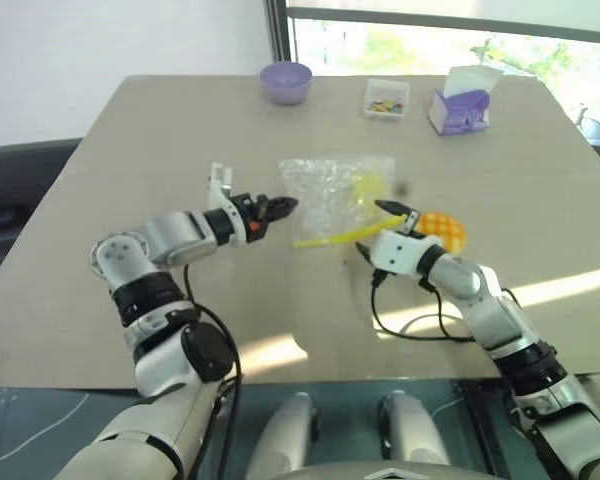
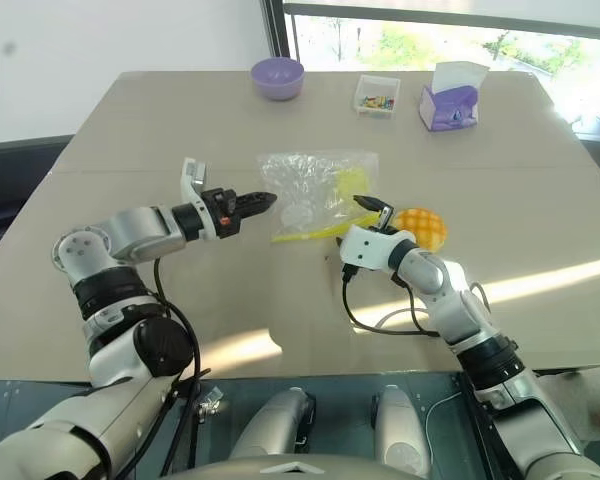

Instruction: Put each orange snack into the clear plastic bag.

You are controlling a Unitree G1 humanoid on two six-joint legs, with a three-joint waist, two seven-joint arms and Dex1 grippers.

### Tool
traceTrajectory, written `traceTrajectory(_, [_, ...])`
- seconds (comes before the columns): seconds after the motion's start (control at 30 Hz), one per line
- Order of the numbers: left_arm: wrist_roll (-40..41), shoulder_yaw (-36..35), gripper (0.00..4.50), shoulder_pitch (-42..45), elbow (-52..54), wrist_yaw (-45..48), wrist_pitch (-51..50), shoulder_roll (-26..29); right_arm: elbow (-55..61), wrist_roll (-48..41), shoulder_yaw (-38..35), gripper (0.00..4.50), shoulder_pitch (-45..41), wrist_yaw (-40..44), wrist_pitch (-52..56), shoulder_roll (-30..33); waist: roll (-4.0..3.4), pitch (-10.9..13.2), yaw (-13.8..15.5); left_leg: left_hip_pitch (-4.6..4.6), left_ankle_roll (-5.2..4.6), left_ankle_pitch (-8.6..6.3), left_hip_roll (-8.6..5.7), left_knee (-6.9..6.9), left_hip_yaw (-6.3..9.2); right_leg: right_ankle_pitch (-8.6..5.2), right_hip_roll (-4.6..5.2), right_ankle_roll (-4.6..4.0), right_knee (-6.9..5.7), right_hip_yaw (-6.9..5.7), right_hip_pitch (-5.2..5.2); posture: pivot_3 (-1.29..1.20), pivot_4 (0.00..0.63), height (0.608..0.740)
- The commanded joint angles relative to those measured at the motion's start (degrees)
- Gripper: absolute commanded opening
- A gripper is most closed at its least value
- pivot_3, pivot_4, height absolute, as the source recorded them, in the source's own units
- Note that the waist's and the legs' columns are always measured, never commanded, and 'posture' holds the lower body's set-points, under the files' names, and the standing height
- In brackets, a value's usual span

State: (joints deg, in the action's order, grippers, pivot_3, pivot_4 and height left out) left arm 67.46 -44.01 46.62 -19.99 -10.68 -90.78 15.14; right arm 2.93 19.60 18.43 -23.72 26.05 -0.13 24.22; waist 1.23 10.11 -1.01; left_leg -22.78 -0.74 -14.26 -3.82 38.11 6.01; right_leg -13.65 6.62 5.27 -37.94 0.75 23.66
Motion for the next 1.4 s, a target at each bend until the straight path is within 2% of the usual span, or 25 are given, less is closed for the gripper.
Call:
traceTrajectory(0.03, [-2.16,2.91,1.18,-2.54,2.02,2.95,1.55,1.14,8.03,-6.39,-3.85,4.50,2.36,4.32,1.96,0.98,0.00,0.00,0.05,0.00,0.00,0.00,0.00,0.00,0.00,0.00,0.00,0.00,0.00,0.00,0.00,0.00,0.150,0.740])
traceTrajectory(0.1, [-3.50,3.60,2.34,-3.60,1.94,3.44,2.21,1.42,12.97,-11.47,-5.83,4.50,4.91,8.04,4.78,1.97,0.00,0.00,0.15,0.00,0.00,0.00,0.01,-0.02,0.01,0.00,-0.01,0.00,0.03,-0.02,0.00,0.00,0.150,0.740])
traceTrajectory(0.2, [-4.72,3.59,3.61,-4.55,1.18,4.21,2.87,1.68,19.12,-19.99,-9.04,4.50,8.24,13.12,9.60,3.61,0.01,0.00,0.31,-0.01,0.00,-0.01,0.00,-0.01,0.03,0.00,0.00,0.00,0.04,-0.03,-0.03,0.00,0.150,0.740])
traceTrajectory(0.33, [-5.76,3.99,3.61,-5.10,0.90,4.95,3.22,0.95,24.49,-23.81,-12.12,4.50,10.67,14.63,14.31,6.26,0.01,0.00,0.22,0.02,-0.01,-0.01,0.00,0.00,0.02,0.00,0.00,0.00,0.02,-0.02,-0.06,0.00,0.150,0.740])
traceTrajectory(0.83, [-10.40,6.01,3.61,-1.49,-9.28,5.55,12.31,-7.17,26.62,-23.09,-14.38,4.50,12.28,11.81,15.73,7.85,0.01,-0.06,1.88,0.05,-0.01,-0.01,-0.04,0.06,0.02,0.00,0.04,0.01,0.01,-0.08,-0.13,0.00,0.150,0.740])
traceTrajectory(0.87, [-11.04,6.23,3.09,-1.06,-10.40,5.48,13.27,-7.44,26.74,-22.95,-14.35,4.50,12.28,11.66,15.75,7.91,0.01,-0.07,1.93,0.05,-0.01,-0.01,-0.04,0.07,0.03,0.00,0.04,0.01,0.01,-0.09,-0.14,0.00,0.150,0.740])
traceTrajectory(0.9, [-11.22,6.35,2.81,-0.73,-11.25,5.98,13.51,-7.54,26.98,-22.88,-14.33,4.50,12.29,11.50,15.86,7.98,0.01,-0.07,1.94,0.05,-0.01,-0.01,-0.05,0.09,0.04,0.00,0.05,0.01,0.01,-0.10,-0.16,0.00,0.150,0.740])
traceTrajectory(1.1, [-12.95,6.74,0.18,0.85,-14.78,7.80,15.81,-7.65,28.08,-22.40,-14.44,4.50,12.42,10.33,16.72,8.01,-0.14,-0.23,1.98,0.06,-0.01,-0.01,-0.06,0.10,0.07,0.01,0.05,0.03,0.01,-0.14,-0.19,0.00,0.150,0.740])
traceTrajectory(1.13, [-12.73,6.49,0.03,1.10,-15.06,8.07,15.78,-7.50,28.25,-22.28,-14.41,4.50,12.47,10.15,16.83,8.07,-0.18,-0.26,1.97,0.10,-0.02,-0.01,-0.06,0.10,0.09,0.01,0.06,0.03,0.01,-0.16,-0.24,0.00,0.150,0.740])
traceTrajectory(1.4, [-4.85,-0.40,0.03,3.20,-11.11,6.77,11.06,-5.72,29.02,-21.55,-14.46,4.50,12.95,8.61,16.82,7.84,-0.06,-0.18,1.56,0.03,-0.02,0.00,-0.03,0.14,0.11,0.02,0.01,0.07,0.01,-0.15,-0.17,0.00,0.150,0.740])
